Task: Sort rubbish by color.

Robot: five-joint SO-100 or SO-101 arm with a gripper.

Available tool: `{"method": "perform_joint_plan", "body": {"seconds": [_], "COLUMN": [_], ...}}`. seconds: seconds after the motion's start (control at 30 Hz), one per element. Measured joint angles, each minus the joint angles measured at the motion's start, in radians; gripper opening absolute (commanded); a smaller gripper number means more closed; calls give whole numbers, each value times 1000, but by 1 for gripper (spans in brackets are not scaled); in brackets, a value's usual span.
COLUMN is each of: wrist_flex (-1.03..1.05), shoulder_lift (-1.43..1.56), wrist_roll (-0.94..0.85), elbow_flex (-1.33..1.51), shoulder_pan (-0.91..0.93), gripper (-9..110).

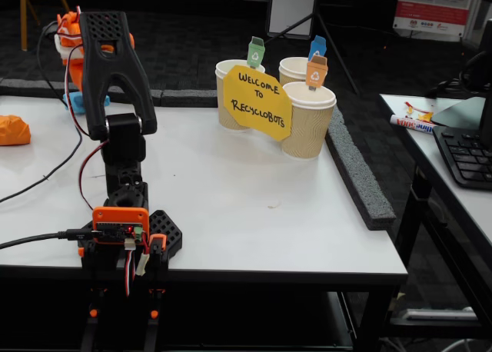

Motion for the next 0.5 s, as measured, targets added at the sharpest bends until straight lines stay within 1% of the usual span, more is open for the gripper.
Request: {"method": "perform_joint_plan", "body": {"seconds": [0.27, 0.5], "wrist_flex": [80, 60], "shoulder_lift": [58, 331], "wrist_roll": [0, 0], "elbow_flex": [21, 324], "shoulder_pan": [15, 29], "gripper": [0, 0]}}
